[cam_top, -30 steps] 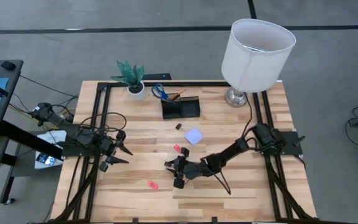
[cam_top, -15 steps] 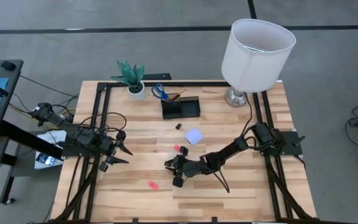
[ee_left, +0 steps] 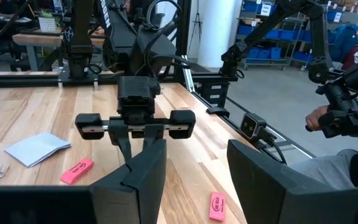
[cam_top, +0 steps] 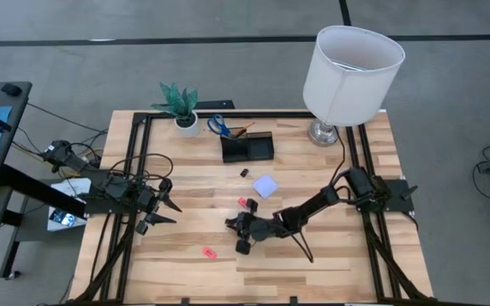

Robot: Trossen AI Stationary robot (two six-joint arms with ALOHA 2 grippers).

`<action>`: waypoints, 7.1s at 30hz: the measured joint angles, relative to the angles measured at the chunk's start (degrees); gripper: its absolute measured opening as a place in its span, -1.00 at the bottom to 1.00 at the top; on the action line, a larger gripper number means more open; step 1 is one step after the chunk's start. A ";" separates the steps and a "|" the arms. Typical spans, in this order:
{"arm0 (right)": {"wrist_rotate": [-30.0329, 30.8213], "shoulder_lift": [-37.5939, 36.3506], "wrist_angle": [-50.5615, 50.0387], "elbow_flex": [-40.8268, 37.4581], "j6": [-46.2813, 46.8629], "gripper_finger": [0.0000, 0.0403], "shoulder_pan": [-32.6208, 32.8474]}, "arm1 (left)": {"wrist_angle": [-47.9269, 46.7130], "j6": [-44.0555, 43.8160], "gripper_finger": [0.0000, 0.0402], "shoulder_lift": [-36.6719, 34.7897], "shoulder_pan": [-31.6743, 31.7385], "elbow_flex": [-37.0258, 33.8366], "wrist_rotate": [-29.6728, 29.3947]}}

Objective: Pick and place office supplies into organizer
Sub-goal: Put the bottom black binder clip into the black desk organizer, then put the black binder clip into the black desk organizer

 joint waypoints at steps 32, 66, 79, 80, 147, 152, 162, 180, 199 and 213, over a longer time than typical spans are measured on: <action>-0.14 -3.25 0.16 0.20 -5.39 -0.99 -12.30 | -0.30 -0.02 -0.19 0.02 0.01 0.00 0.02; -11.31 -10.43 -22.25 6.38 -13.24 -0.82 -32.24 | -0.81 0.00 -0.19 0.02 0.02 -0.02 -0.07; -11.94 -10.81 -27.45 6.38 -13.27 -0.67 -30.92 | -0.83 -0.63 -0.19 0.02 0.02 -0.02 -0.15; -12.50 -11.00 -29.41 6.39 -13.86 -0.67 -30.56 | -0.83 -0.73 -0.19 0.02 0.02 -0.02 -0.15; 0.32 -10.86 -65.94 21.09 -28.97 -0.23 -17.90 | -1.29 -0.81 -0.19 0.02 0.02 -0.02 -0.17; 5.37 -9.88 -66.14 20.90 -31.30 -0.17 -16.74 | -1.29 -0.81 -0.19 0.01 0.02 -0.02 -0.17; 7.44 -9.99 -65.66 21.05 -31.29 -0.22 -15.61 | -1.29 -0.83 -0.19 0.00 0.02 -0.02 -0.17; 11.59 -10.05 -66.00 20.53 -19.77 -0.20 -12.21 | -1.29 -1.05 -0.19 0.00 0.02 -0.02 -0.15; 15.23 -10.10 -59.42 12.69 -17.47 -0.19 -11.33 | -1.29 -1.53 -0.19 0.00 0.02 -0.02 0.22; 16.20 -10.12 -58.09 12.63 -22.31 -0.23 -12.00 | -1.29 -1.41 -0.19 0.01 0.02 -0.02 0.24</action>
